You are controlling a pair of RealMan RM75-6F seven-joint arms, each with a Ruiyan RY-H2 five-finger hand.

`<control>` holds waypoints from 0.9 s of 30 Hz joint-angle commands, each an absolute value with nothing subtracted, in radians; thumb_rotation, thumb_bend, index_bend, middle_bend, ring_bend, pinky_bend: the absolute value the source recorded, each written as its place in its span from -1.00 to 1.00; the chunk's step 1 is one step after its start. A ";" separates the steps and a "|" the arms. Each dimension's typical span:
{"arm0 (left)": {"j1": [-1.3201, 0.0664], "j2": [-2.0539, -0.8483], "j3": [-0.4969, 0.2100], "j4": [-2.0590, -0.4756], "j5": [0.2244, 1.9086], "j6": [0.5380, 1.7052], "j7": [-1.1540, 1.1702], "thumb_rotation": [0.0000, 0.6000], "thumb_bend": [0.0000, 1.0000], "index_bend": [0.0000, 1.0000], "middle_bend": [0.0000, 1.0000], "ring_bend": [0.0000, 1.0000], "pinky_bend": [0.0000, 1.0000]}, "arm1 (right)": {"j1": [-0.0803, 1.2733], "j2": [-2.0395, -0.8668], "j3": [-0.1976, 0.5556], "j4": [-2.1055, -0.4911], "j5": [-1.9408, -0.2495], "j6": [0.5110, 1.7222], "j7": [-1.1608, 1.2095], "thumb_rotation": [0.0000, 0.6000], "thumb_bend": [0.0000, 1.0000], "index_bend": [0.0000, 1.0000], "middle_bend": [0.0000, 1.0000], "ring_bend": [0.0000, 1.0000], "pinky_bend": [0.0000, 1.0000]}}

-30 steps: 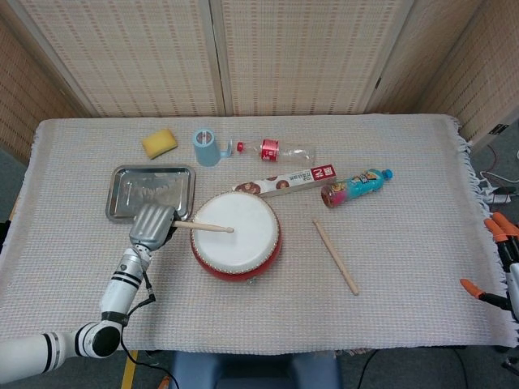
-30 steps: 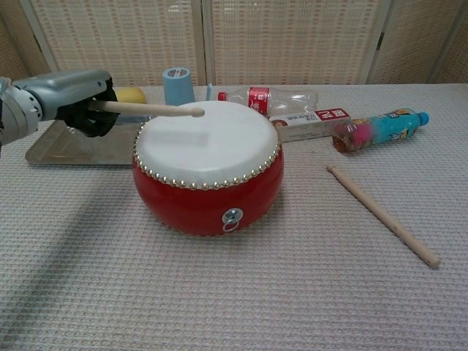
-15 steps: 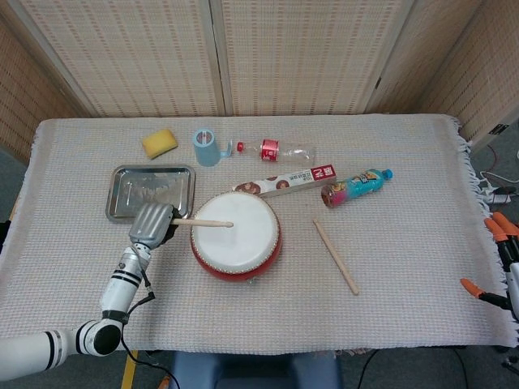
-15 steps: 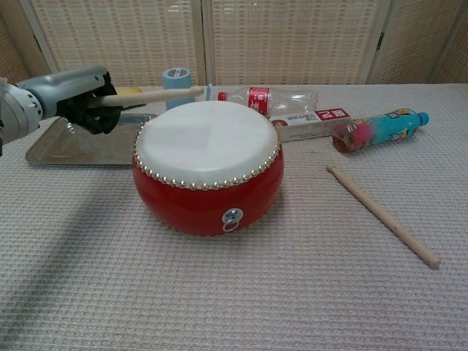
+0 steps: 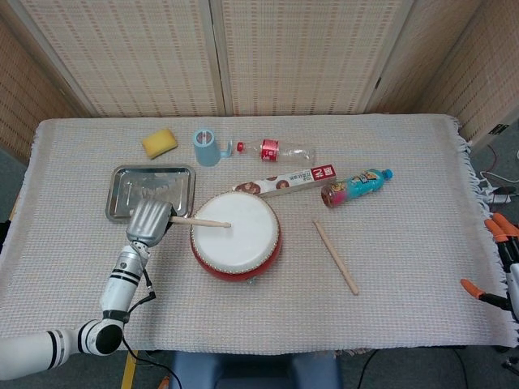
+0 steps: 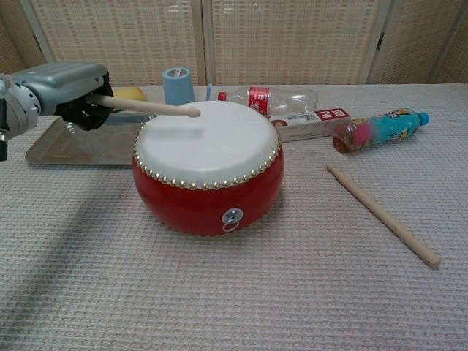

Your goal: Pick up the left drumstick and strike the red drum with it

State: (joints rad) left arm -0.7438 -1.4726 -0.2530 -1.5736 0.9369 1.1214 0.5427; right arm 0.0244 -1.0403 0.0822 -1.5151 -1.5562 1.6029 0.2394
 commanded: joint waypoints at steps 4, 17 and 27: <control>-0.755 -1.405 -0.328 -1.503 0.900 1.003 0.306 1.00 0.81 1.00 1.00 1.00 1.00 | 0.024 -1.039 0.079 -1.520 -1.561 1.602 0.229 1.00 -1.00 -1.00 -1.00 -1.00 -1.00; -0.850 -1.476 -0.353 -1.158 0.817 0.859 0.256 1.00 0.79 1.00 1.00 1.00 1.00 | 0.016 -1.023 0.067 -1.558 -1.579 1.611 0.187 1.00 -1.00 -1.00 -1.00 -1.00 -1.00; -0.873 -1.537 -0.313 -0.989 0.843 0.734 0.201 1.00 0.74 0.92 1.00 0.91 0.88 | 0.015 -1.026 0.061 -1.565 -1.585 1.609 0.178 1.00 -1.00 -1.00 -1.00 -1.00 -1.00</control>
